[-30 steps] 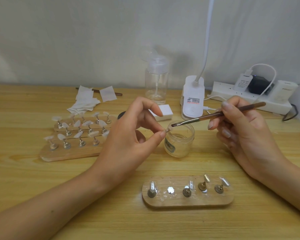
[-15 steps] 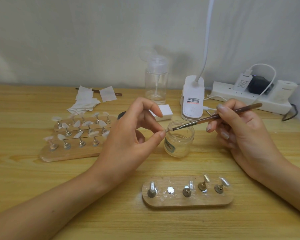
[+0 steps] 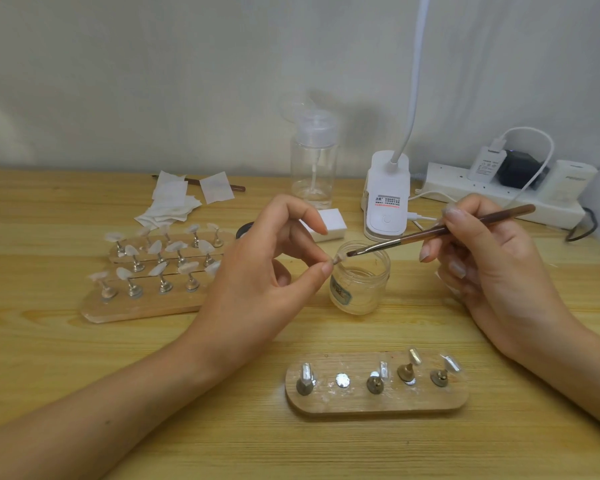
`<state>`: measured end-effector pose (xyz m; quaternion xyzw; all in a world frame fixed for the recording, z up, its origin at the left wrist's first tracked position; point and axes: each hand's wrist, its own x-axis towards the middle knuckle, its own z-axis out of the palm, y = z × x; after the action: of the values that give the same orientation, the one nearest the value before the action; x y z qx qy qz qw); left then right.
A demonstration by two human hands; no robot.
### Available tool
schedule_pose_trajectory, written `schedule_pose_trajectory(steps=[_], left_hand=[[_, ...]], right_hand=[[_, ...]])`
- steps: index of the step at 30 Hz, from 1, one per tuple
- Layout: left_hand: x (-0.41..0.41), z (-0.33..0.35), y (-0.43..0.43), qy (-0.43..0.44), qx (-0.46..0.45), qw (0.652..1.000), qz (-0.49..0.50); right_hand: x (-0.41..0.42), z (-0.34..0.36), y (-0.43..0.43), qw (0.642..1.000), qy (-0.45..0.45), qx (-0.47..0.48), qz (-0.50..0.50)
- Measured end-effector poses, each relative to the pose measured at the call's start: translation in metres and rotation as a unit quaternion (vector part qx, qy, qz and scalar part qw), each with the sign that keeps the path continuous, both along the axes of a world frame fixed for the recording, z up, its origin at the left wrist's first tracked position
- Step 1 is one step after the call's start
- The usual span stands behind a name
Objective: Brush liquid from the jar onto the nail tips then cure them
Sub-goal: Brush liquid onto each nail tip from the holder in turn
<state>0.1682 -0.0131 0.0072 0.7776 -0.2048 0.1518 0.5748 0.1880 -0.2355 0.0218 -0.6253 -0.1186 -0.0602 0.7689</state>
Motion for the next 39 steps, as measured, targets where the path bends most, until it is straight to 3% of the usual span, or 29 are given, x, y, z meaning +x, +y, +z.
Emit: schedule_pose_trajectory(steps=[19,26,32,39], left_hand=[[0.0002,-0.0003,0.0007,-0.012,0.016,1.000,0.002],[-0.0013,0.0011,0.0000,-0.020,0.024,0.999,0.005],[-0.0018,0.0016,-0.0004,-0.021,0.027,0.999,0.004],[-0.0026,0.0022,0.0000,-0.022,0.030,0.999,0.000]], right_hand=[[-0.0026,0.0009,0.0026,0.999,-0.014,-0.039,-0.012],[-0.0018,0.0020,-0.0006,1.000,-0.007,0.015,0.002],[-0.0011,0.0002,0.0013,1.000,0.002,-0.028,-0.003],[-0.0008,0.0014,0.0001,1.000,0.005,-0.004,0.014]])
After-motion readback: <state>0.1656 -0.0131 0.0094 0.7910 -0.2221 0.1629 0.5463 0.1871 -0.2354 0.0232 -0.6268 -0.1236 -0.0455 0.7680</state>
